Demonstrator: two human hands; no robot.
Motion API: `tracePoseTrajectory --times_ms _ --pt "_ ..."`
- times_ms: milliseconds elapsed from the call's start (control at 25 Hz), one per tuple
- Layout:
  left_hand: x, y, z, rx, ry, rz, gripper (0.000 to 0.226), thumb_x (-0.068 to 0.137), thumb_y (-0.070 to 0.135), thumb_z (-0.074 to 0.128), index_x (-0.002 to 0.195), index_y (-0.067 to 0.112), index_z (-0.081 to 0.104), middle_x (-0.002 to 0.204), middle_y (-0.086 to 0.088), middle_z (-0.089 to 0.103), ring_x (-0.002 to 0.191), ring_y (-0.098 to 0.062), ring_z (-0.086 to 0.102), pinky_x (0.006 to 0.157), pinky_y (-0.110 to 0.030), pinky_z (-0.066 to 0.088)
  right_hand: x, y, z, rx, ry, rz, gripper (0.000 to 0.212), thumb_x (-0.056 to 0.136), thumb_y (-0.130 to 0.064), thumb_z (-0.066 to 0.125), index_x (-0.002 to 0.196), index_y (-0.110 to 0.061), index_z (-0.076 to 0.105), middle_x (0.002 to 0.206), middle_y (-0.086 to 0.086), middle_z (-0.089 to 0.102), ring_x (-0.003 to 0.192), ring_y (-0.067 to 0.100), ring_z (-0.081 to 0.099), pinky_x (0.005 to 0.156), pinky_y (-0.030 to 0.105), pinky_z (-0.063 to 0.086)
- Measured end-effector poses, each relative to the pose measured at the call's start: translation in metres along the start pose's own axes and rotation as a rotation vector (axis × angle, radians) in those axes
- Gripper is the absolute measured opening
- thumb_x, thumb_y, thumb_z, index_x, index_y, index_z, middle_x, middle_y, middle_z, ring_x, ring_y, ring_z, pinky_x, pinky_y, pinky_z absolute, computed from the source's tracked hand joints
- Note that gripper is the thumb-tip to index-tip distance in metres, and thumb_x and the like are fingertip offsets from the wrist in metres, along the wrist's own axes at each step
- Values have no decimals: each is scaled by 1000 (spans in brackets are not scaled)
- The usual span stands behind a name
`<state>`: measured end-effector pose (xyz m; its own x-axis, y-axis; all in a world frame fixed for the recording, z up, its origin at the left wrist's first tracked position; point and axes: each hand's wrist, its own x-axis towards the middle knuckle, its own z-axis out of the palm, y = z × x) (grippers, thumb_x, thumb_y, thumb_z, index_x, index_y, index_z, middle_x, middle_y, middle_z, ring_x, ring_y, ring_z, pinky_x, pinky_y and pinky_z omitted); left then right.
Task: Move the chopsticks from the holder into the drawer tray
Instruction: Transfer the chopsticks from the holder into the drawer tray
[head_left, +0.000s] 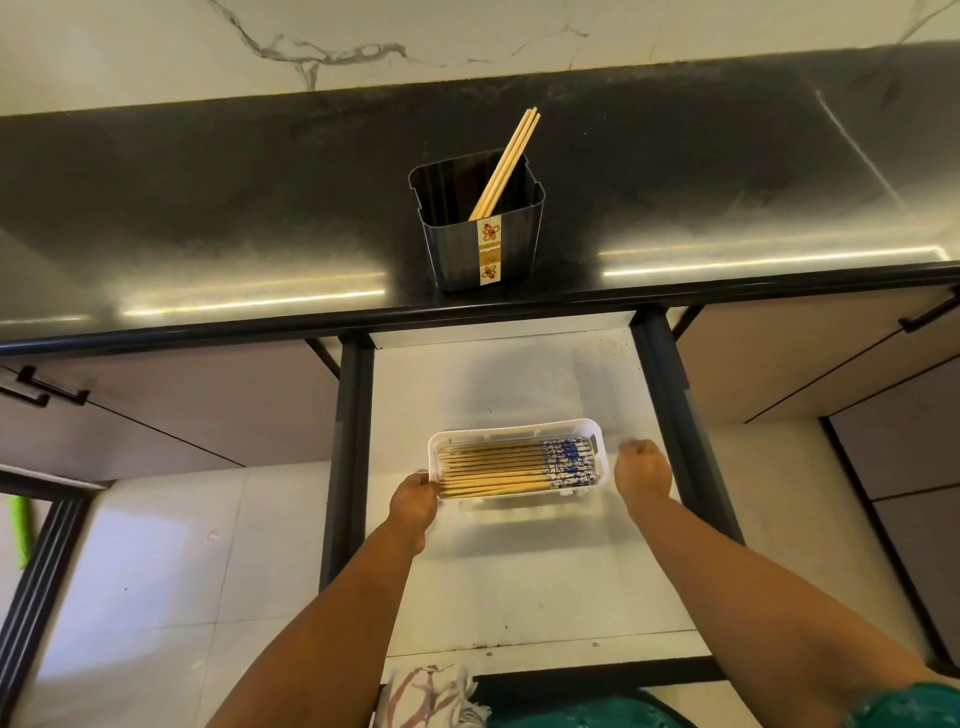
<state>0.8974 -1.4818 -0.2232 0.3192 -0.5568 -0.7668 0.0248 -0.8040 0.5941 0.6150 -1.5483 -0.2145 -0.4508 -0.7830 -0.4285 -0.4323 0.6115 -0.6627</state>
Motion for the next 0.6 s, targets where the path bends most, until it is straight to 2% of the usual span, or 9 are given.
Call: tracePoseTrajectory --times_ms 40,120,240,320,480,600 --pt "0 0 0 1 11 1 8 97 22 49 100 21 56 99 -4 58 87 -21 55 85 -37 46 3 5 -2 60 -112 120 29 95 -11 45 116 -1 61 119 21 62 111 38 58 94 40 48" --pt "0 0 2 11 32 -2 8 96 25 49 100 21 55 94 -2 58 81 -19 54 80 -34 46 0 9 -2 122 -258 173 29 92 -10 48 118 -4 61 120 19 64 110 35 60 95 41 50" --pt "2 1 3 95 62 1 15 96 33 48 104 21 53 95 -2 58 81 -19 54 79 -35 45 -10 7 5 3 -215 126 30 97 -14 40 118 -4 59 118 18 64 102 33 58 86 36 46" --pt "1 4 3 133 70 -7 19 96 37 48 104 21 51 99 -4 57 84 -20 54 82 -36 45 -12 5 6 -53 -174 102 34 100 -18 33 122 -4 56 120 18 61 107 34 56 88 36 43" --pt "0 3 2 165 76 -11 20 95 38 49 104 21 50 100 -3 56 76 -19 52 80 -35 44 -8 7 5 -198 -232 -9 37 102 -23 32 129 -6 51 128 17 58 116 33 55 101 41 43" --pt "-5 11 1 250 95 21 22 96 37 47 109 20 48 101 -2 52 78 -17 49 80 -34 43 -7 0 7 -430 -174 -123 39 104 -28 29 132 -6 44 131 20 55 116 35 54 93 38 42"
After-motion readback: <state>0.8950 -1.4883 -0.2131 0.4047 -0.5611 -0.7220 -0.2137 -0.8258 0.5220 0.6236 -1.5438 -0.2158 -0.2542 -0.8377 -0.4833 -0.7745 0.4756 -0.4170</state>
